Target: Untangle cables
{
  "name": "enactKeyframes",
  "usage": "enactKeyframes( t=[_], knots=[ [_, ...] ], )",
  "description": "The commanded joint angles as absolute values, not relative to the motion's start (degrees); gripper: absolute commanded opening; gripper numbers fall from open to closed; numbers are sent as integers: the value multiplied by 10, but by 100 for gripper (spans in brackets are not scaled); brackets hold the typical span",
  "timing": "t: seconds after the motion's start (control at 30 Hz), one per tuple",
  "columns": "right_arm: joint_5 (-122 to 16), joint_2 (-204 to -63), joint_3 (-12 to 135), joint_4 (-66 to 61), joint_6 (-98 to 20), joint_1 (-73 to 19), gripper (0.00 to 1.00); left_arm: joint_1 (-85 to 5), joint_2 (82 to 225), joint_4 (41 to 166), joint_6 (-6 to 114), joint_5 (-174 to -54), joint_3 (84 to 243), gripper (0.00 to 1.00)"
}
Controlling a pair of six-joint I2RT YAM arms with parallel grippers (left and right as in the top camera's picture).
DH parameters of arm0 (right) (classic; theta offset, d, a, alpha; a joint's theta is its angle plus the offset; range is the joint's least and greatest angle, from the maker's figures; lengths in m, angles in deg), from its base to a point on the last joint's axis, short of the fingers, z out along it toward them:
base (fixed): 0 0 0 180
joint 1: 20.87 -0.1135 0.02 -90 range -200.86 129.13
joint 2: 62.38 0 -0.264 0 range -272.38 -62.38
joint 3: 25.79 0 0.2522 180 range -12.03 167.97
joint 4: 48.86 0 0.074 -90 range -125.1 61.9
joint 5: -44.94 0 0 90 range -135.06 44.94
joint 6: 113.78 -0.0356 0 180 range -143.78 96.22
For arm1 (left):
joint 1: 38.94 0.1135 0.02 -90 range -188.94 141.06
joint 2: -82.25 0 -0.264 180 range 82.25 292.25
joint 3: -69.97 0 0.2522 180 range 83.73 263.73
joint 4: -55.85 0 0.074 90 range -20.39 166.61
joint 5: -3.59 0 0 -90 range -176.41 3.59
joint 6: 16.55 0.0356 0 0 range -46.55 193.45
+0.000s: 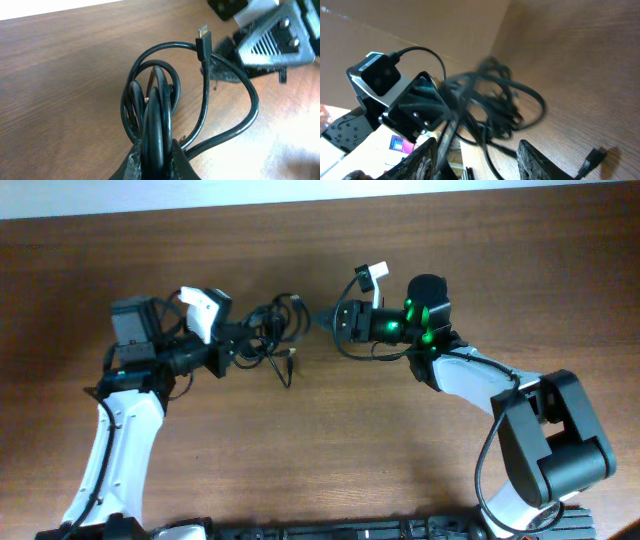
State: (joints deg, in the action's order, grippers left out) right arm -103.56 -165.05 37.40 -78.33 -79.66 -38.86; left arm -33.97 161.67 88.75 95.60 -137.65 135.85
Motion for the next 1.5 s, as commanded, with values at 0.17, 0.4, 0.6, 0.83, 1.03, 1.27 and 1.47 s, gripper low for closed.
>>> enactKeyframes(
  t=[0.17, 0.4, 0.6, 0.83, 1.03, 1.27, 1.47],
  knots=[
    [-1017, -1640, 374, -869, -854, -397, 52, -437, 1619, 888, 1029, -1390, 1364, 0],
    [-1004, -1640, 375, -1037, -869, -385, 52, -491, 1619, 908, 1029, -1361, 1364, 0],
    [-988, -1640, 375, -1059, -902, -330, 52, -507, 1619, 933, 1029, -1346, 1364, 0],
    [-1035, -1640, 375, -843, -679, -309, 41, -506, 1619, 933, 995, -1318, 1364, 0],
    [-1113, -1633, 375, -802, -632, -246, 42, -441, 1576, 965, 958, -1441, 1364, 0],
    [-1235, -1633, 375, -803, -805, -282, 69, -358, 1557, 990, 1031, -1561, 1364, 0],
    [-1222, -1633, 375, -877, -888, -396, 66, -358, 1557, 991, 1034, -1561, 1364, 0]
  ],
)
